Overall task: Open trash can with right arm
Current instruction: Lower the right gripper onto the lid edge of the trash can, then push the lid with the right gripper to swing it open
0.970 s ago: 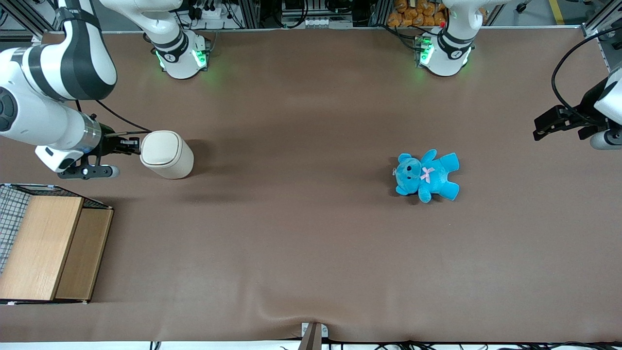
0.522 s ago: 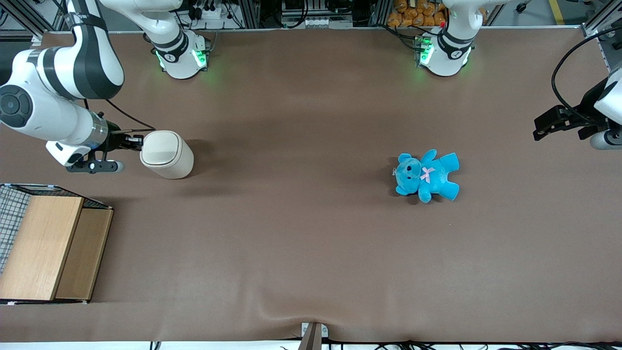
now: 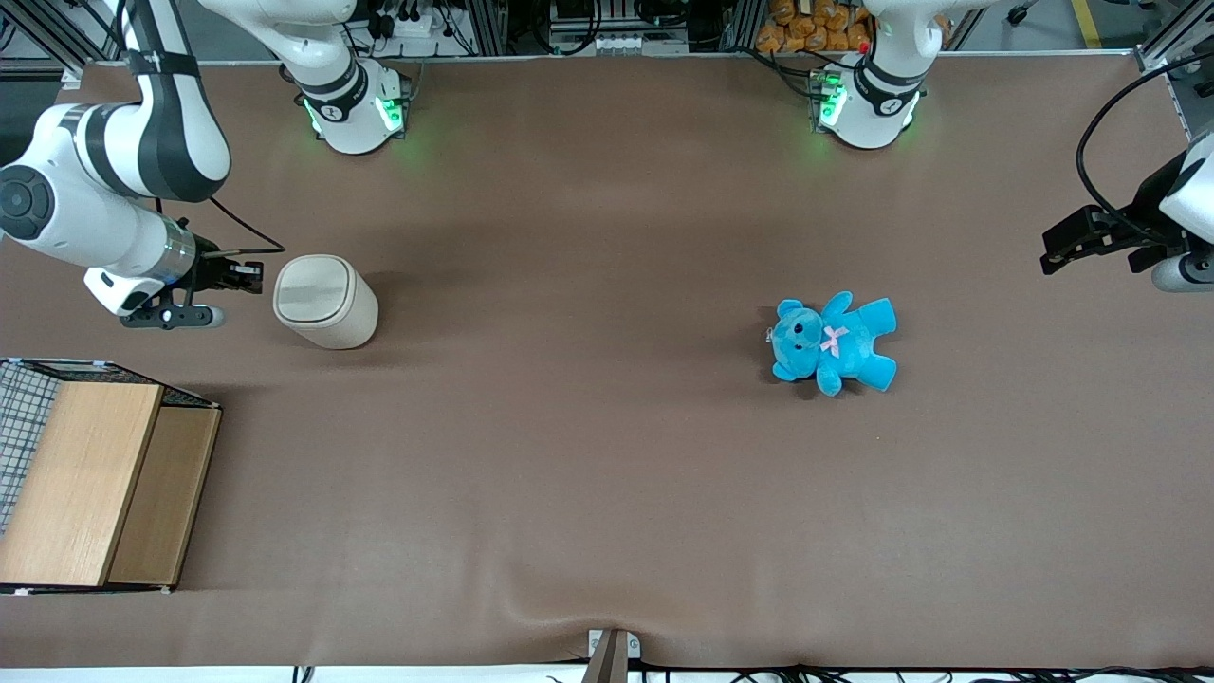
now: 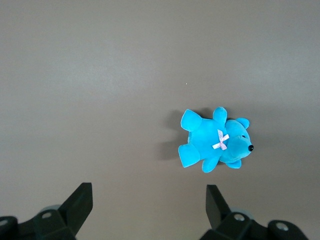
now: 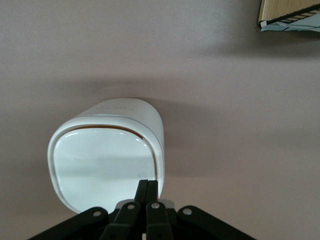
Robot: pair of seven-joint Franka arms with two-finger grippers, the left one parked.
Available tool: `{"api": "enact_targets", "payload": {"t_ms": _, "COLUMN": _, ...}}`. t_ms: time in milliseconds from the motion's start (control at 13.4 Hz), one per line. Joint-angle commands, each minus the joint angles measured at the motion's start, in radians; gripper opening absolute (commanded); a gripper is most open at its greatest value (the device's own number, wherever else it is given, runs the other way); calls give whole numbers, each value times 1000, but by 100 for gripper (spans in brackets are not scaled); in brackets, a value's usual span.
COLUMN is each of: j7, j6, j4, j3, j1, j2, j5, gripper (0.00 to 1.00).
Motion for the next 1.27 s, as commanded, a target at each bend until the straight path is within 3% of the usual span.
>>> {"api": "enact_targets", "payload": {"t_ms": 0, "j7": -21, "j6": 74, "j4": -74, "j3": 10, "j1": -13, "j2": -38, "j5": 18, "gripper": 0}}
{"api": "enact_targets", "payload": {"t_ms": 448, "j7": -21, "j6": 123, "j4": -116, "j3": 12, "j1": -9, "j2": -30, "j5": 27, "gripper": 0}}
{"api": "enact_targets", "payload": {"t_ms": 597, "j7": -21, "j6": 140, "j4": -128, "j3": 12, "j1": -4, "j2": -30, "j5": 68, "gripper": 0}}
{"api": "enact_targets", "payload": {"t_ms": 1194, "j7": -23, "j6": 209, "j4": -174, "j3": 12, "j1": 0, "j2": -19, "j5": 69, "gripper": 0}}
